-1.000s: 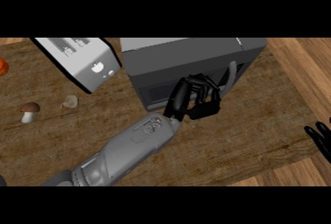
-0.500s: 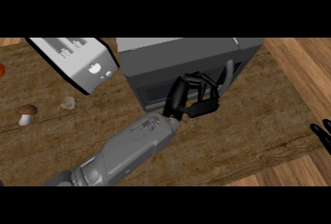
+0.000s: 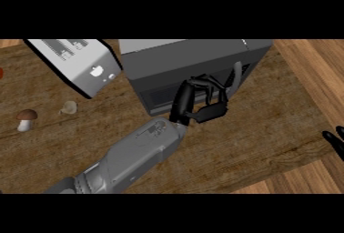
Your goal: Pick up the milk, place it into the microwave and close the microwave
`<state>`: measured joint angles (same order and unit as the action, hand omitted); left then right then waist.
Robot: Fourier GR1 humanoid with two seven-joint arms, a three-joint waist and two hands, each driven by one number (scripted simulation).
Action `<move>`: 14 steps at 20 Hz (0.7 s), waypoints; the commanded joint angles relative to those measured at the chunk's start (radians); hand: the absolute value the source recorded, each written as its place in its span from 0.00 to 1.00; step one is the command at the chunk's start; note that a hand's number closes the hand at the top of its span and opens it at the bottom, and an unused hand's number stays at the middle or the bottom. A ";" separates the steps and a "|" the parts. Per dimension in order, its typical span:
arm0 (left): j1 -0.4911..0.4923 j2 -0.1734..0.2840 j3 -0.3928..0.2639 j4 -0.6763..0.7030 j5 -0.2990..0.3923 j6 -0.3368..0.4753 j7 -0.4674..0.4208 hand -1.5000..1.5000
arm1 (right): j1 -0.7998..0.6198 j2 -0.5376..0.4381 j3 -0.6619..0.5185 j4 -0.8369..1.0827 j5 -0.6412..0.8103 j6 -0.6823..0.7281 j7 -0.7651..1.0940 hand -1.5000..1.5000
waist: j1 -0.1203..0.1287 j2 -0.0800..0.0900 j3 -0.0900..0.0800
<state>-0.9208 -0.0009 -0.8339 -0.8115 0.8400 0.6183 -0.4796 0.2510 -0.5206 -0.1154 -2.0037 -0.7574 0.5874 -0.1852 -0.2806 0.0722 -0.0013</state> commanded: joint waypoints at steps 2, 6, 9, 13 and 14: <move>-0.057 0.001 0.061 0.107 0.031 0.023 -0.023 1.00 | -0.006 -0.015 0.006 -0.015 -0.025 0.012 0.013 0.00 | -0.008 0.015 -0.001; -0.051 0.001 0.063 0.119 0.050 0.018 -0.049 1.00 | 0.002 -0.021 0.005 -0.026 -0.039 0.023 0.014 0.00 | -0.015 0.019 -0.001; -0.043 0.001 0.055 0.118 0.061 0.023 -0.075 1.00 | -0.002 -0.040 0.011 -0.039 -0.041 0.032 0.029 0.00 | -0.015 0.022 -0.003; -0.058 0.001 0.059 0.123 0.079 0.032 -0.087 1.00 | -0.002 -0.043 0.011 -0.046 -0.060 0.031 0.032 0.00 | -0.021 0.022 -0.002; -0.054 0.001 0.057 0.132 0.080 0.026 -0.092 1.00 | 0.000 -0.046 0.004 -0.047 -0.059 0.034 0.030 0.00 | -0.021 0.023 -0.001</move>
<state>-0.9211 -0.0009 -0.8461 -0.7983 0.8966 0.6438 -0.5784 0.2470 -0.5578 -0.1079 -2.0431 -0.8089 0.6176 -0.1604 -0.2951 0.0786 -0.0013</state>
